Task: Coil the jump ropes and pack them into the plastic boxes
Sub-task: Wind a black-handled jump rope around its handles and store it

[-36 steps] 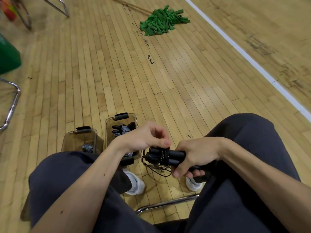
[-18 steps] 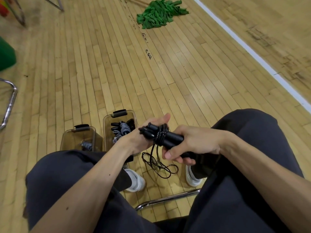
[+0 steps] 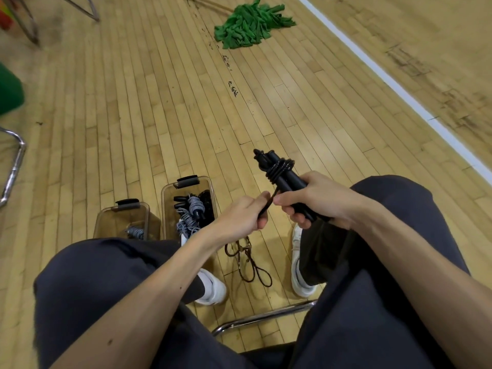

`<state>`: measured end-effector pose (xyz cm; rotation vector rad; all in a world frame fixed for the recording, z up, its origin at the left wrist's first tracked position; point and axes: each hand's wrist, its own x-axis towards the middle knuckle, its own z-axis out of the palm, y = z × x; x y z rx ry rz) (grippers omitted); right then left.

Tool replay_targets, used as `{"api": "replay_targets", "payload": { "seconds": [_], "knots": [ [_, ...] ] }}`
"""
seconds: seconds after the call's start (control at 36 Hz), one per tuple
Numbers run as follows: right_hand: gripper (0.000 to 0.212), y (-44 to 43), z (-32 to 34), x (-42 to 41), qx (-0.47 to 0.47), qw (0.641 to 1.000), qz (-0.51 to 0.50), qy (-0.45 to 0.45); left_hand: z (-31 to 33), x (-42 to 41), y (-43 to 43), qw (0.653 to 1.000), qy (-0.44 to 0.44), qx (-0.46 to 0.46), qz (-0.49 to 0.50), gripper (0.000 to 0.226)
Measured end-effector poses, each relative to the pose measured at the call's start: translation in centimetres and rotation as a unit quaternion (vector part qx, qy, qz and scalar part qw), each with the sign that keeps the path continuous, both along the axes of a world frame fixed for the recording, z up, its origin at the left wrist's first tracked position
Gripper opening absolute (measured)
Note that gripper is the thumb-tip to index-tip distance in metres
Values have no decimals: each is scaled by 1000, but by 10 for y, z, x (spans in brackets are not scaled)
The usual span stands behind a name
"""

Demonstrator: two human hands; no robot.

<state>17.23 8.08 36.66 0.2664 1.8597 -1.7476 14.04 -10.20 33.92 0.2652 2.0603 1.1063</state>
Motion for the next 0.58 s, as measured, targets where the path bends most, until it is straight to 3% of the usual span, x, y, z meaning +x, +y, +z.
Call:
{"api": "replay_targets", "payload": {
  "seconds": [0.19, 0.42, 0.58],
  "knots": [
    [15, -8, -23, -10, 97, 994, -16, -53, 11, 0, -6, 994, 77, -67, -33, 57],
    [15, -35, -35, -22, 166, 985, 27, -41, 15, 3, -23, 986, 106, -118, -56, 46],
    [17, -47, -39, -23, 191, 973, 95, -88, 16, 5, -36, 933, 233, -228, -154, 29]
  ]
}}
